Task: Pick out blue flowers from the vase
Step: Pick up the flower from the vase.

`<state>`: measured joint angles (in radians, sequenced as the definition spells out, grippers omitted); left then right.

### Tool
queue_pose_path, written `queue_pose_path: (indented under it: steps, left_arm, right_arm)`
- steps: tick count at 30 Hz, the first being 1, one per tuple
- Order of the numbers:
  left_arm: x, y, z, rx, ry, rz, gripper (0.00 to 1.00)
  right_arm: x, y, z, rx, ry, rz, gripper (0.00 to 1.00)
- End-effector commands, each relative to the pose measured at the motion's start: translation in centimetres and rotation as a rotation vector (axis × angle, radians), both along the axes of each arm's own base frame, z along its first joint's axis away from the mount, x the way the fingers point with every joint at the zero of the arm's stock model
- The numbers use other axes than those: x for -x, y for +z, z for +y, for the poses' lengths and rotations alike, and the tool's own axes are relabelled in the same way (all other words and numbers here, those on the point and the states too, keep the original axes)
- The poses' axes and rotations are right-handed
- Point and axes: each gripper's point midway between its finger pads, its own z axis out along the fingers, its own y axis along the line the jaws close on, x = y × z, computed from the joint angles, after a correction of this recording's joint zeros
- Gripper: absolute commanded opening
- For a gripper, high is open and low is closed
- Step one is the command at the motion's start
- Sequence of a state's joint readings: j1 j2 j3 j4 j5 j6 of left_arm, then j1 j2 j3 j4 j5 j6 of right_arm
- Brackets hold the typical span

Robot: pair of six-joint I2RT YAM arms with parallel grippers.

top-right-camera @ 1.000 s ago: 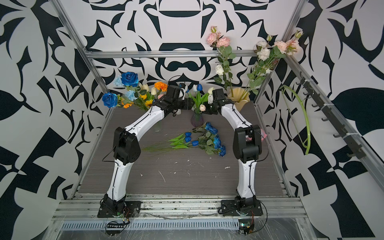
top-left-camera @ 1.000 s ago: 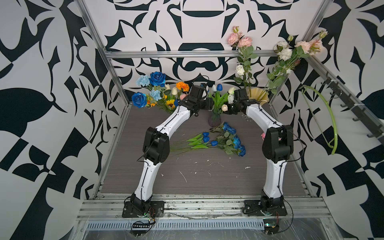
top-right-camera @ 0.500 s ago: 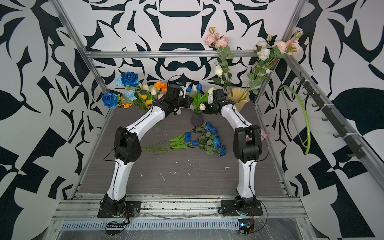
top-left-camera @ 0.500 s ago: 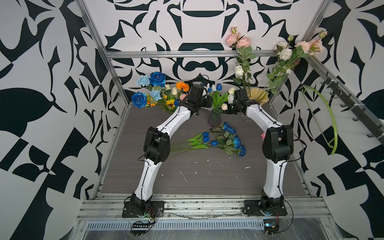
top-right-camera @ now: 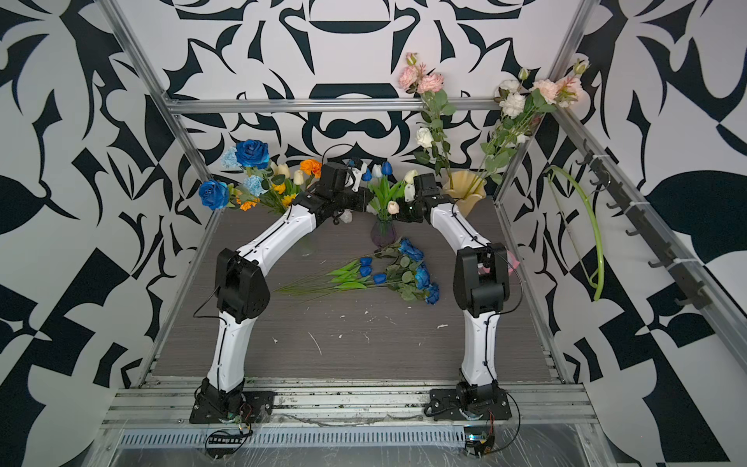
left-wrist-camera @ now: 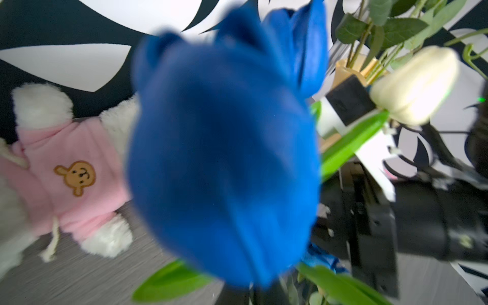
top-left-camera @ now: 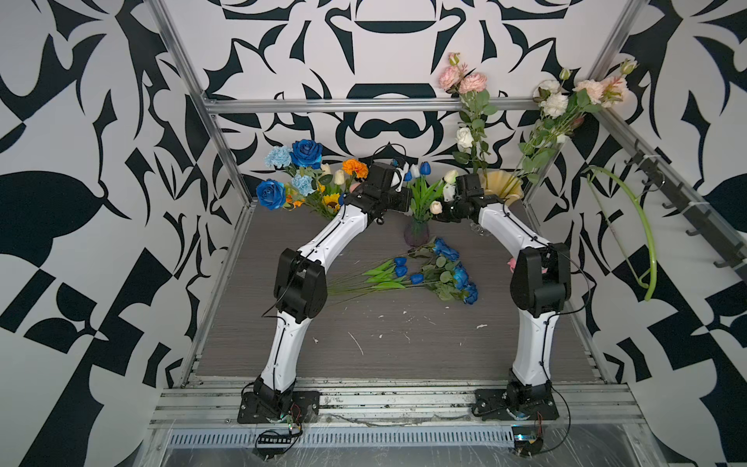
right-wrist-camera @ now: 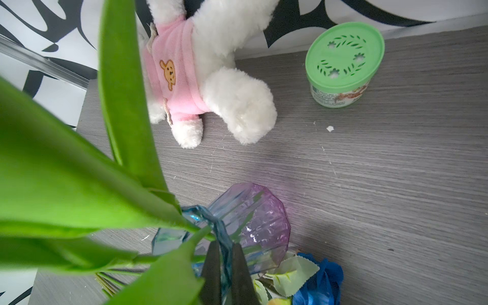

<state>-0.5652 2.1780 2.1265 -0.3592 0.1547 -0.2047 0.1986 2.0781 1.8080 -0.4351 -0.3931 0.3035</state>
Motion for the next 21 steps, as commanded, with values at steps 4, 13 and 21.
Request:
queue_pose_path:
  steps: [4, 13, 21]
  left_arm:
    - [2.9, 5.6, 2.4, -0.078, -0.022, -0.084, 0.09]
    - [7.3, 12.7, 3.7, -0.199, -0.051, -0.227, 0.00]
    - [12.9, 16.1, 6.3, -0.383, -0.043, -0.331, 0.00]
  right_arm:
    - [0.3, 3.1, -0.4, -0.020, -0.006, -0.055, 0.00]
    - [0.1, 3.4, -0.5, -0.024, -0.006, -0.059, 0.00]
    - [-0.1, 3.8, -0.7, -0.027, -0.010, -0.067, 0.00]
